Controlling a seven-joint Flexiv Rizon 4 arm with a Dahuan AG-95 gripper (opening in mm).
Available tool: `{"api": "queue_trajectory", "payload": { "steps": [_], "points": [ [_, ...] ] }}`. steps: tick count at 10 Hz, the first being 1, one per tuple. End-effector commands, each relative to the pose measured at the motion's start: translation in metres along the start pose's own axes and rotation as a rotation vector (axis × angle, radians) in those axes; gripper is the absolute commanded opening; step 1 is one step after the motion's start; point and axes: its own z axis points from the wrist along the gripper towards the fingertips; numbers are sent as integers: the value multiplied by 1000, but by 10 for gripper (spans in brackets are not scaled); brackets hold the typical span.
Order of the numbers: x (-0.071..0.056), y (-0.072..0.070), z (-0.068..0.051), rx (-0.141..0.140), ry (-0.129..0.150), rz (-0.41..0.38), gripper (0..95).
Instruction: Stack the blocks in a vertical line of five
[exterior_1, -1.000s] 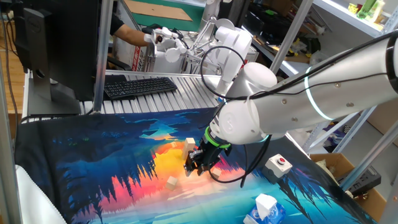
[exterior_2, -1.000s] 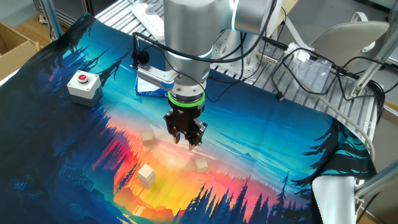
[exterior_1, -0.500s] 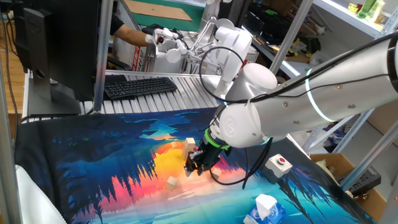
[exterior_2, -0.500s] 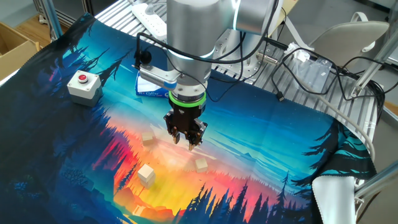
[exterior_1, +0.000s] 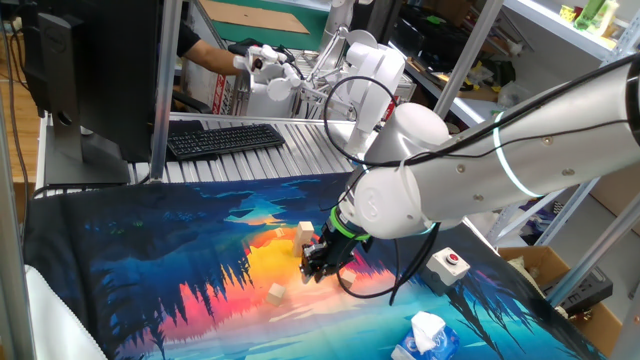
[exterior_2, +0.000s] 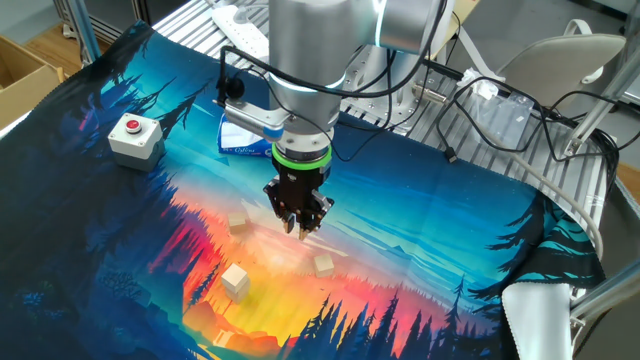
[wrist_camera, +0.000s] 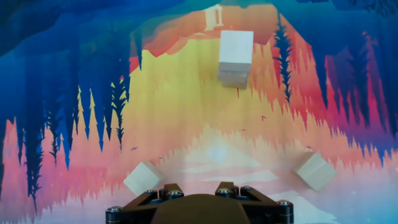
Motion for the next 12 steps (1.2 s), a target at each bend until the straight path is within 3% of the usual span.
{"api": "queue_trajectory", "payload": {
  "steps": [1, 5, 12],
  "points": [
    [0, 1, -2, 2, 0, 10, 570],
    [-1, 14, -13, 8, 9, 21, 570],
    [-1, 14, -13, 8, 9, 21, 570]
  ]
}}
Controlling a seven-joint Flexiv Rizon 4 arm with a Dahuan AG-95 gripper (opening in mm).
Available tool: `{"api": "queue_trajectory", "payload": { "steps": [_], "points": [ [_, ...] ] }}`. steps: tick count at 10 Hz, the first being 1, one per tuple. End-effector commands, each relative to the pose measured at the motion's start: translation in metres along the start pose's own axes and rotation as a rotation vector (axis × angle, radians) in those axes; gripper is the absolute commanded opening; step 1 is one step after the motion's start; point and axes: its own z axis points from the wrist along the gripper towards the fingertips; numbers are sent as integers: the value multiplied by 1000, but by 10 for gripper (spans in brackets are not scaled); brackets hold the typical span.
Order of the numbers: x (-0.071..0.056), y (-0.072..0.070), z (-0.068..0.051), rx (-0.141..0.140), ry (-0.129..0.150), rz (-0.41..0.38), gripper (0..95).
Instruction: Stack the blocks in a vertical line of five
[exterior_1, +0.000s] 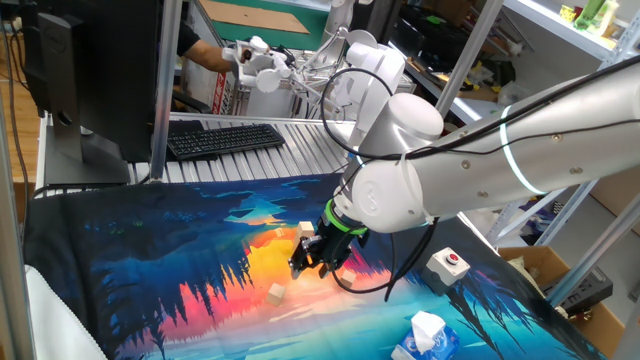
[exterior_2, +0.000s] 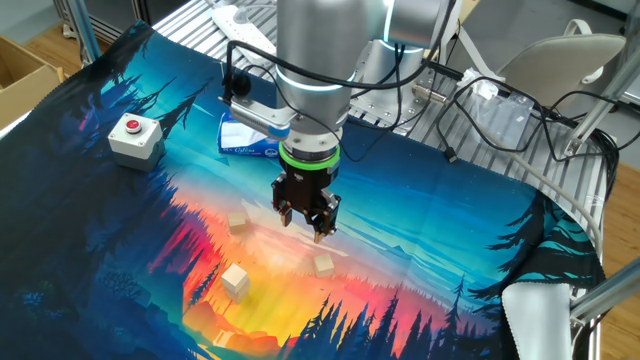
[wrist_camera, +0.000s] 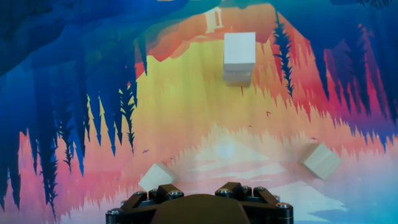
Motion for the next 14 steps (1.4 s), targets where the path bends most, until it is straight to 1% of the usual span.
{"api": "queue_trajectory", "payload": {
  "steps": [1, 13, 14],
  "points": [
    [0, 0, 0, 0, 0, 1, 570],
    [0, 0, 0, 0, 0, 1, 570],
    [-1, -13, 9, 22, -17, -50, 570]
  ]
}}
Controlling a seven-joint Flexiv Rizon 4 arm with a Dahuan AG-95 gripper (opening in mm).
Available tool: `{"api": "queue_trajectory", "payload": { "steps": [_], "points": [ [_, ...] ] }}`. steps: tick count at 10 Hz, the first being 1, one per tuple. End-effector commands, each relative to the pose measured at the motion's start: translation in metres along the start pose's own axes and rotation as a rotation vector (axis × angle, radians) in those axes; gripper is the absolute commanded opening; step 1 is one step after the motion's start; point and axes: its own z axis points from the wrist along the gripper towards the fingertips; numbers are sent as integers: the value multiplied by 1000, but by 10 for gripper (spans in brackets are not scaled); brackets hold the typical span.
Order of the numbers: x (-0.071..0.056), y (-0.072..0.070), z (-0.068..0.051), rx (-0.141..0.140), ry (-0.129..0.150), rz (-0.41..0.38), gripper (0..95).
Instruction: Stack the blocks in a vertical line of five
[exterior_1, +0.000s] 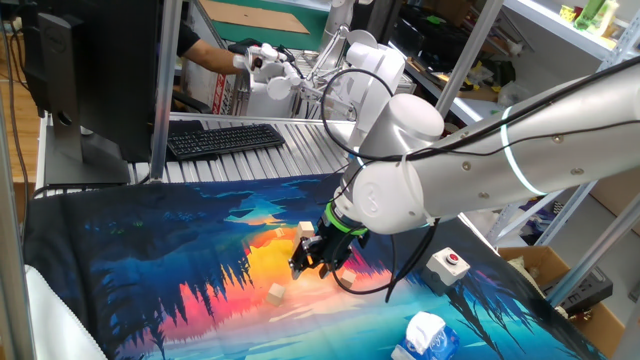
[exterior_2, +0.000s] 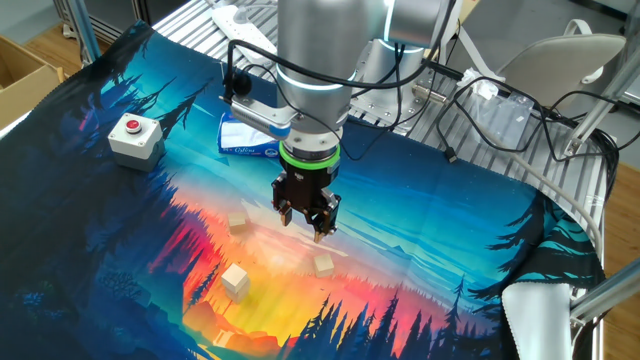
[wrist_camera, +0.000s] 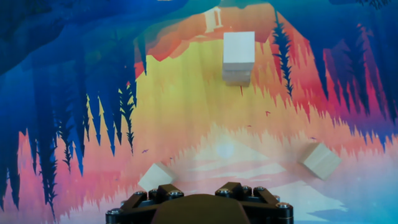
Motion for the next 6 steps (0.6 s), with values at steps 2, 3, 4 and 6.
{"api": "queue_trajectory", "payload": {
  "steps": [2, 3, 4, 6],
  "points": [
    [-2, -11, 8, 20, -14, -32, 570],
    [-2, -11, 9, 19, -13, -34, 570],
    [-3, -11, 9, 18, -12, -39, 570],
    [-3, -11, 9, 20, -15, -34, 570]
  ]
}}
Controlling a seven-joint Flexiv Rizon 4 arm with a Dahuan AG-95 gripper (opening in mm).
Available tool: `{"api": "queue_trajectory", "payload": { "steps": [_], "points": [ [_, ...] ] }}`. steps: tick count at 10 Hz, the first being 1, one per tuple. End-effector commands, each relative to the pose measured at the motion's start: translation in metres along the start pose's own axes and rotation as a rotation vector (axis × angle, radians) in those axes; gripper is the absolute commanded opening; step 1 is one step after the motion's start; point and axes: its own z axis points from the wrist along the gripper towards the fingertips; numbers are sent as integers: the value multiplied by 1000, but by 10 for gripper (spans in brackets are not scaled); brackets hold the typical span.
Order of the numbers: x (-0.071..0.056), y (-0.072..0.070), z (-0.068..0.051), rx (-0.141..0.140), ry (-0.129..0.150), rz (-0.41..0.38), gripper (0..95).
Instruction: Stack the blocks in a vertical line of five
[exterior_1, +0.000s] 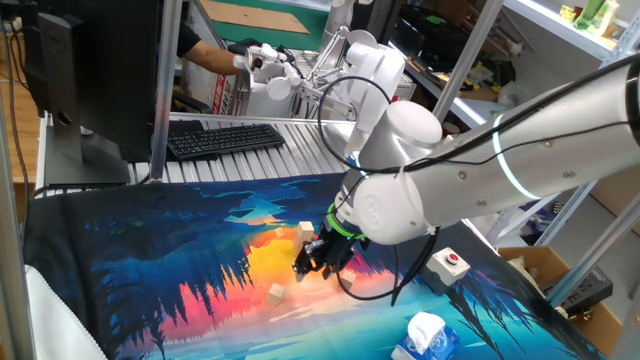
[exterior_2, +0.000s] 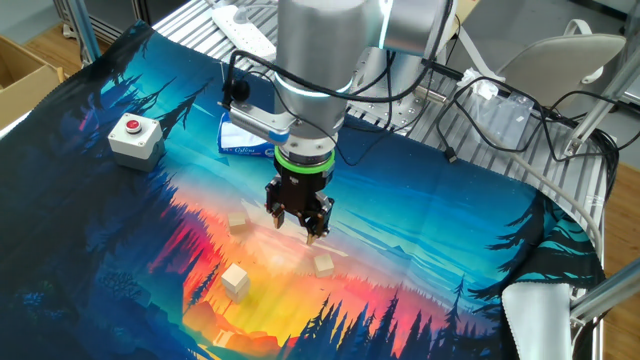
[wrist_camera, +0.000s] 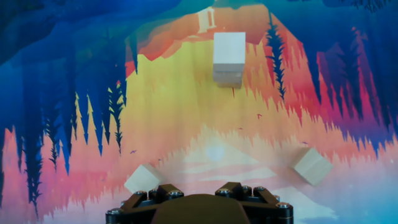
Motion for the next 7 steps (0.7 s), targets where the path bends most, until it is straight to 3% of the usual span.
{"api": "queue_trajectory", "payload": {
  "steps": [1, 3, 5, 6, 7],
  "points": [
    [-1, -1, 1, 7, -1, 12, 570],
    [-1, -1, 1, 5, -1, 13, 570],
    [-1, -1, 1, -24, -1, 14, 570],
    [-1, -1, 1, -24, -5, 1, 570],
    [-1, -1, 1, -19, -28, -11, 570]
  ]
}}
